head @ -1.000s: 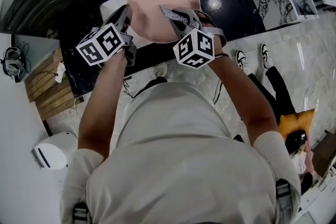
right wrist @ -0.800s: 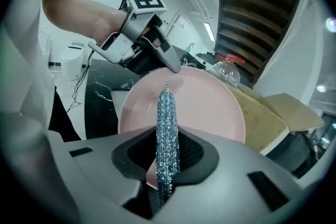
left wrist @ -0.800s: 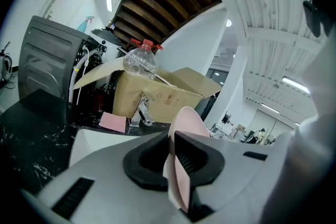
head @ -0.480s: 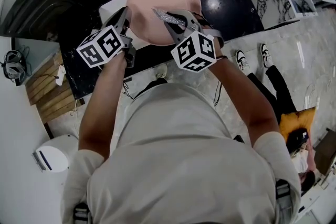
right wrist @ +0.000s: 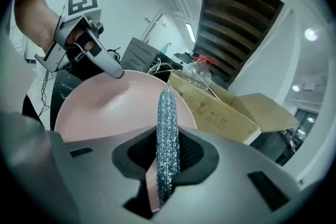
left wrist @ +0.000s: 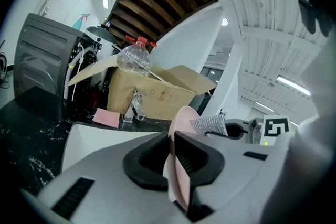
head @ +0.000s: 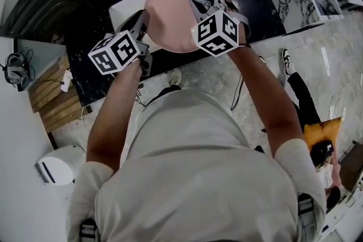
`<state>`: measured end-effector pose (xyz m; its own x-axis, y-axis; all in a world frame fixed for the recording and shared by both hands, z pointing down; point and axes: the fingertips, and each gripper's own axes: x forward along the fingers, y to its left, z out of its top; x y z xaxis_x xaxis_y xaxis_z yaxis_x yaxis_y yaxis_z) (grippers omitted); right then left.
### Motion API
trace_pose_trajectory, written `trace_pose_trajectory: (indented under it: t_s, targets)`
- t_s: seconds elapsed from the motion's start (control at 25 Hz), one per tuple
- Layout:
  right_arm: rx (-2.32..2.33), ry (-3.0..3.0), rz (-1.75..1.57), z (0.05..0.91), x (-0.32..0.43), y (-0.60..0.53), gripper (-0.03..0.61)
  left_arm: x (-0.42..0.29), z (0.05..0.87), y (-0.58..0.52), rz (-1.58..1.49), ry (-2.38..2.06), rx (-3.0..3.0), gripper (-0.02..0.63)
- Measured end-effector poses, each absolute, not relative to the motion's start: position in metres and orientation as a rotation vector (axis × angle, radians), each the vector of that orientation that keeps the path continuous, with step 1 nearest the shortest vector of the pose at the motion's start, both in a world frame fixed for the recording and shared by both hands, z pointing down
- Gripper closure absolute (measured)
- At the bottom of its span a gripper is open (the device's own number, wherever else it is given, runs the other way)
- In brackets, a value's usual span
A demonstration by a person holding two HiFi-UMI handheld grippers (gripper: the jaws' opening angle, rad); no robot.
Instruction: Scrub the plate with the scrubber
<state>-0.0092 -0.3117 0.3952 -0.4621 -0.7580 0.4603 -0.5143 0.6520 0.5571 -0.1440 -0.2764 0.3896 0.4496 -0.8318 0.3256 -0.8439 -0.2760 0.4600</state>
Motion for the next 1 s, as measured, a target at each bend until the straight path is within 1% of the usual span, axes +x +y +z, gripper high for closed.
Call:
trace_pose_trajectory:
  t_s: [0.32,0.68,0.8,1.0]
  targets:
    - [0.828,-2.23,-0.421,0.421,-0.04,-0.262,0.5,-0.146,0.387,-0.279,-0.005,-1.385,2.113,0.578]
    - [0.584,-2.329,-0.317,0.441,-0.066,-0.209,0.5,-0.145,0.384,-0.281,-0.007,-1.377,2.11,0.577]
    - [0.633,-2.35,-0.319,0.427,-0.059,-0.22,0.5,-0.144,0.385,-0.282,0.001,-1.378,2.112,0.578]
    - [0.845,-2.308,-0.367,0.394,-0.025,-0.271,0.5,-0.139,0.386,-0.279,0.011,-1.369,2.12,0.581]
